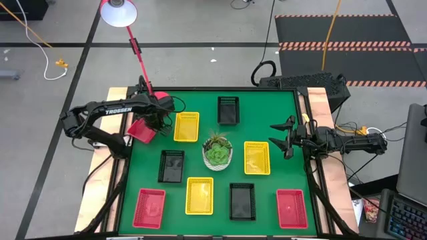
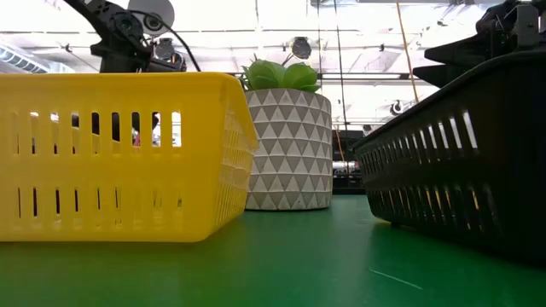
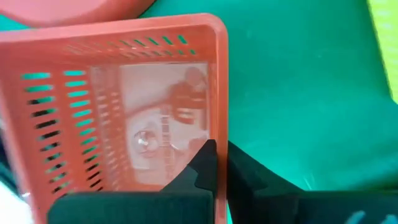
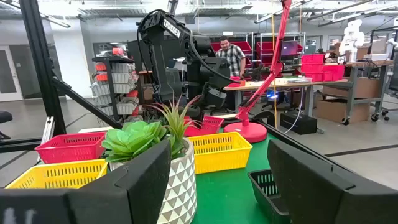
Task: Stack baskets by color
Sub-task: Stack the top red bin on top of the bottom left red bin
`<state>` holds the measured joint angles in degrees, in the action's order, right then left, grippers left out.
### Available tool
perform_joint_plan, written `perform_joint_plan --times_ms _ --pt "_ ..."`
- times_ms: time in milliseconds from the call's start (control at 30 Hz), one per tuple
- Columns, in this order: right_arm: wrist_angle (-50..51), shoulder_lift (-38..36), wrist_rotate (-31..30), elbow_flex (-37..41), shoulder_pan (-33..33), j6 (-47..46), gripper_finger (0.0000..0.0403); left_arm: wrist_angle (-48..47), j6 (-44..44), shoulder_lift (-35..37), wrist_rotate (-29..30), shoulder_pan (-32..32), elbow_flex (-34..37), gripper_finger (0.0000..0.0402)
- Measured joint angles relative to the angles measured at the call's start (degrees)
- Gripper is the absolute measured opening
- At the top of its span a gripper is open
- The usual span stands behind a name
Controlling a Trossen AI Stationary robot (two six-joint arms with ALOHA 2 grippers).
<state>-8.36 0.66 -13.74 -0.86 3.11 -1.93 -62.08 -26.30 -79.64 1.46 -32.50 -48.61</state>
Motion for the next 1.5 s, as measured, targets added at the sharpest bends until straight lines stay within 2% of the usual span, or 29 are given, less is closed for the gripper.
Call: perform_joint_plan --times_ms 133,400,500,633,900,1133,1300,1500 --pt "-0.02 -0.01 -0.11 0.01 -0.01 0.02 0.0263 -7.21 0.58 -0.02 -0.11 1.23 -5.94 0.0007" --pt "0.00 0.00 -0.15 0.00 -0.02 0.00 0.0263 -18.04 -3.55 0.00 -0.20 8.38 -25.22 0.0007" --pt "-0.02 -0.01 -0.15 0.01 -0.01 -0.18 0.0263 -21.48 -7.88 0.04 -1.62 12.40 -31.70 0.0009" --pt "0.00 0.00 -0.13 0.00 -0.02 -1.38 0.0263 -27.75 -18.52 0.04 -3.31 20.00 -37.42 0.0009" --pt "0.00 -0.01 -0.04 0.02 -0.02 -1.42 0.0263 -26.84 -47.71 -1.25 -6.13 42.64 -38.23 0.0010" --pt "0.22 0.13 0.26 0.00 -0.02 -4.28 0.0263 -15.69 -71.55 -5.05 -7.39 60.02 -38.19 0.0007" --pt "0.75 0.45 0.22 0.00 -0.02 -2.52 0.0263 -13.94 -83.89 -10.90 -7.92 69.05 -38.15 0.0009" --pt "0.92 1.02 0.27 0.00 -0.02 -7.00 0.0263 -7.80 -90.88 -15.83 -6.05 74.59 -38.11 0.0007"
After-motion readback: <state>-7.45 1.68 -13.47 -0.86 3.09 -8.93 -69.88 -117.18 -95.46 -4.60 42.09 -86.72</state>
